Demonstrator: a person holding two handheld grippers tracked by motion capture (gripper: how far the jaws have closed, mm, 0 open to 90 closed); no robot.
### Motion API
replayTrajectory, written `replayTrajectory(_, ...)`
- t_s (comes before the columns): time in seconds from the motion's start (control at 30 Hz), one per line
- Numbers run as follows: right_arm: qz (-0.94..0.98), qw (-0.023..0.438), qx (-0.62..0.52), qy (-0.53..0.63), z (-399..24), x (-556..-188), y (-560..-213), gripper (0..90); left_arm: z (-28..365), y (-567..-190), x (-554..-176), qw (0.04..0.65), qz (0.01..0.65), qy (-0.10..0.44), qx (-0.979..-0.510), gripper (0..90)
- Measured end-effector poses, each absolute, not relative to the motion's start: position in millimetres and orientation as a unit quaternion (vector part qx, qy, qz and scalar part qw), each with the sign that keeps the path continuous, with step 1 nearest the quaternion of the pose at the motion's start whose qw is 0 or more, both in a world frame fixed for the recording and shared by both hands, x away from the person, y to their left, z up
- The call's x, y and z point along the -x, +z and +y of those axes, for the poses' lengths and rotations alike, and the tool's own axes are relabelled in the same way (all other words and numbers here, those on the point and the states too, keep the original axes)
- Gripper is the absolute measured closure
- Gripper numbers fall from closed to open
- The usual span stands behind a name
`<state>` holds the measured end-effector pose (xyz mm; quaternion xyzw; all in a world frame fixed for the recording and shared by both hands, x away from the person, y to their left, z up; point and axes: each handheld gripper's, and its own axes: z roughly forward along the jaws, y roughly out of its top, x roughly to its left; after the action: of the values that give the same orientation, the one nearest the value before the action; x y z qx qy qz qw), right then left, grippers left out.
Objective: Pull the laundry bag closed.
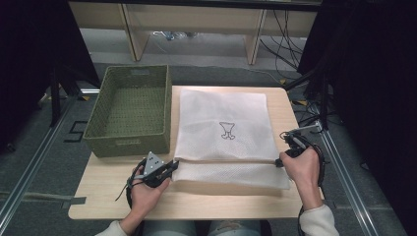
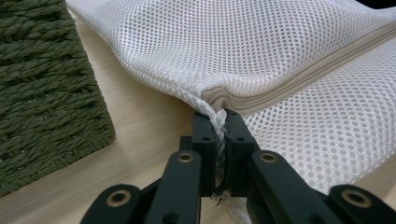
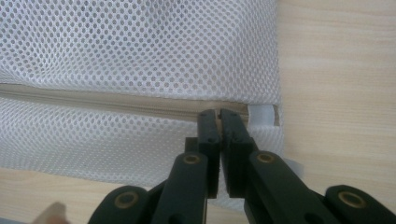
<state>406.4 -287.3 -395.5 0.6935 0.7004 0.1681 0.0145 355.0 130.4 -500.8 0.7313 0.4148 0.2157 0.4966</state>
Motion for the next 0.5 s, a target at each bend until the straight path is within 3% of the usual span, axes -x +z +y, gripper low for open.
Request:
replayTrajectory(0.37, 0.704, -0.007, -0.695, 0.149, -297, -413, -410, 88.4, 132, -502, -356, 0.491, 0.413, 0.217, -0.735, 84.0)
replayTrajectory(0.43, 0.689, 0.006, -0.710, 0.148, -295, -414, -414, 88.4, 131, -502, -356, 0.492, 0.420, 0.212, -0.732, 84.0)
replayTrajectory(0.5, 0.682, -0.011, -0.718, 0.139, -295, -415, -414, 88.4, 132, -502, -356, 0.488, 0.414, 0.217, -0.737, 84.0)
